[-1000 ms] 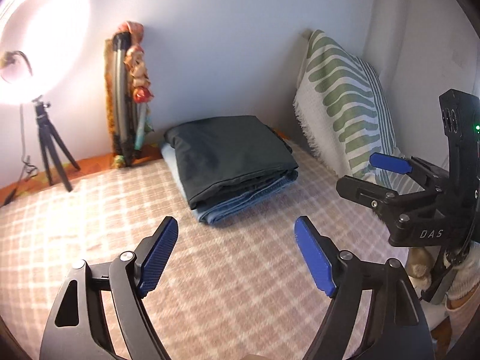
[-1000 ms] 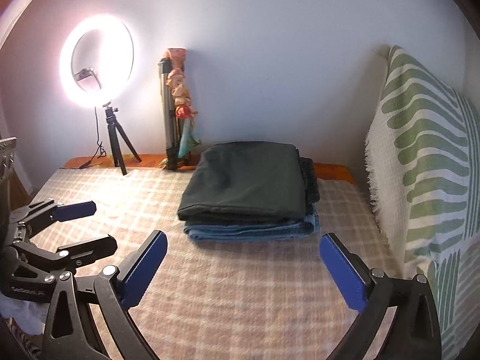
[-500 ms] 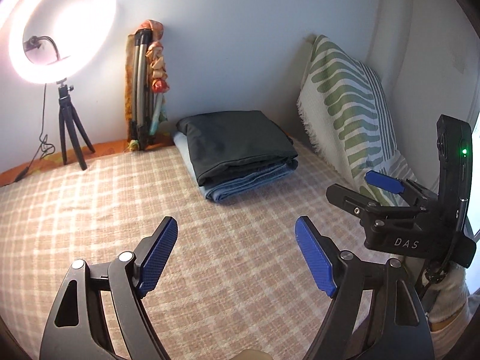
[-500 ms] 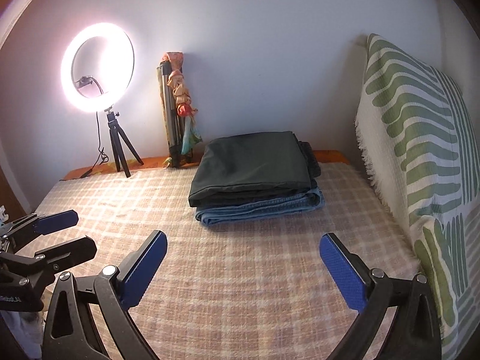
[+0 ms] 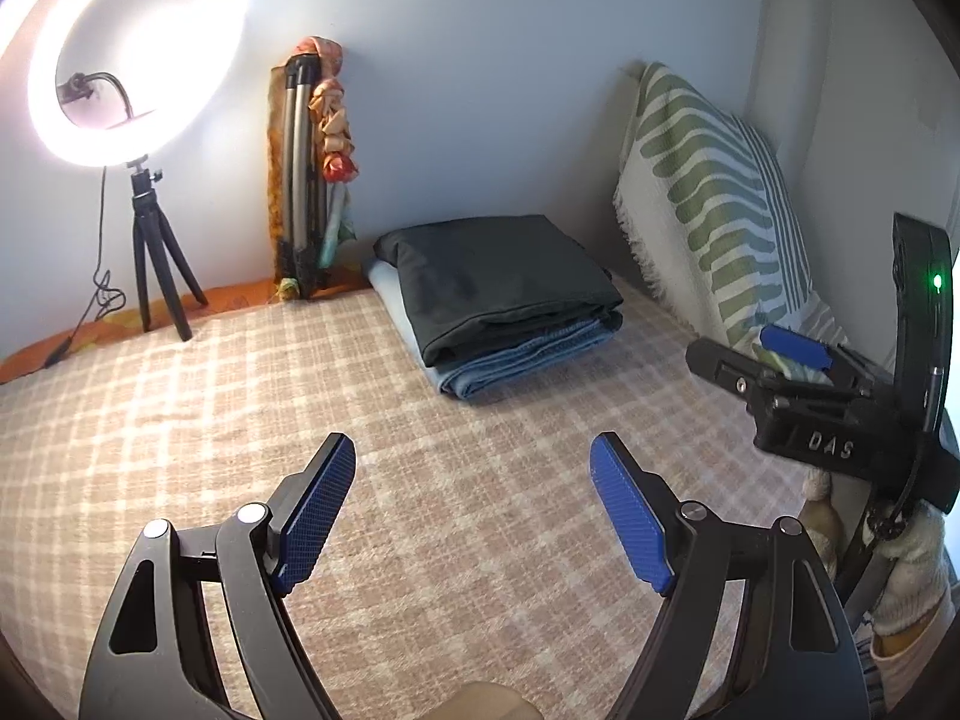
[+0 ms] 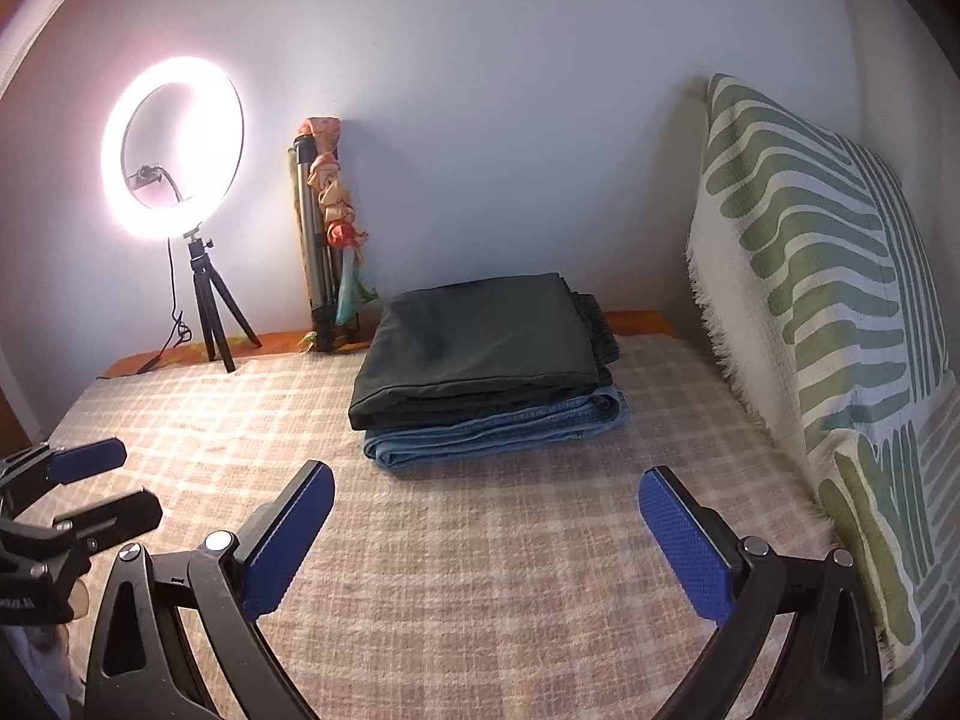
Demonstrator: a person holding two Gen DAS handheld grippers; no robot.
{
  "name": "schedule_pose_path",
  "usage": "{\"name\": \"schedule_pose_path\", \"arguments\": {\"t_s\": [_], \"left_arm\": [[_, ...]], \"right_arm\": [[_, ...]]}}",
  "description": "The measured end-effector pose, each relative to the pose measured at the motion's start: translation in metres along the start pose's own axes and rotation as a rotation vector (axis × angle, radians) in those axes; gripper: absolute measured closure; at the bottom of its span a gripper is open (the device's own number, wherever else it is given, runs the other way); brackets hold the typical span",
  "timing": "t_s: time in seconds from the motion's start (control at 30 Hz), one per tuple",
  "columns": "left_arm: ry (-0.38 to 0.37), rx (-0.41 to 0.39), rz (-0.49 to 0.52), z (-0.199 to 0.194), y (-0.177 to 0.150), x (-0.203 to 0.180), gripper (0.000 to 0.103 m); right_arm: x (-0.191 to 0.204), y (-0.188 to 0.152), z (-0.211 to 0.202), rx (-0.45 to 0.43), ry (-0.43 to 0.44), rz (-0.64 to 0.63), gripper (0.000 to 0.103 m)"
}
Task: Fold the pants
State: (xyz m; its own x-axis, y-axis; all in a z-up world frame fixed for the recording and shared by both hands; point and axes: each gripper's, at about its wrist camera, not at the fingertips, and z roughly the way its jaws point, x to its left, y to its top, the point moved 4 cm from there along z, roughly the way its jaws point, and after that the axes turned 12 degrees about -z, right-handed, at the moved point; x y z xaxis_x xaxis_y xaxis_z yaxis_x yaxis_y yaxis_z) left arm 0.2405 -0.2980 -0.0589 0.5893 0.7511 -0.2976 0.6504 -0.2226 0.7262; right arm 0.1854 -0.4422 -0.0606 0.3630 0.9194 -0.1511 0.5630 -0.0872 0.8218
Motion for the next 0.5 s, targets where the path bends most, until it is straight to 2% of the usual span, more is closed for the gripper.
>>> {"name": "schedule_pose_path", "arguments": {"t_s": [0.2,0.33,0.43,0.5], "left_arm": [[0.010,0.003,0.035,-0.0010,-0.0036,-0.0040,0.022],[0.028,-0.018,0.019,-0.0050,-0.0012,-0.0014,0.022],[0.060,-0.022,-0.005,-0.0056,0.0008,0.0035,0.015],[0.068,-0.031,-0.008,-0.0066,0.0012,0.0058,0.014]], "right_arm": [[0.0011,0.0006,0.0021,-0.003,-0.017,-0.008,0.000],[0.0020,0.0011,0.0009,-0.009,-0.027,-0.009,0.000],[0.0023,0.0021,-0.0006,-0.014,-0.028,-0.003,0.000],[0.0028,0.0028,-0.0017,-0.019,-0.028,-0.001,0.000]]}}
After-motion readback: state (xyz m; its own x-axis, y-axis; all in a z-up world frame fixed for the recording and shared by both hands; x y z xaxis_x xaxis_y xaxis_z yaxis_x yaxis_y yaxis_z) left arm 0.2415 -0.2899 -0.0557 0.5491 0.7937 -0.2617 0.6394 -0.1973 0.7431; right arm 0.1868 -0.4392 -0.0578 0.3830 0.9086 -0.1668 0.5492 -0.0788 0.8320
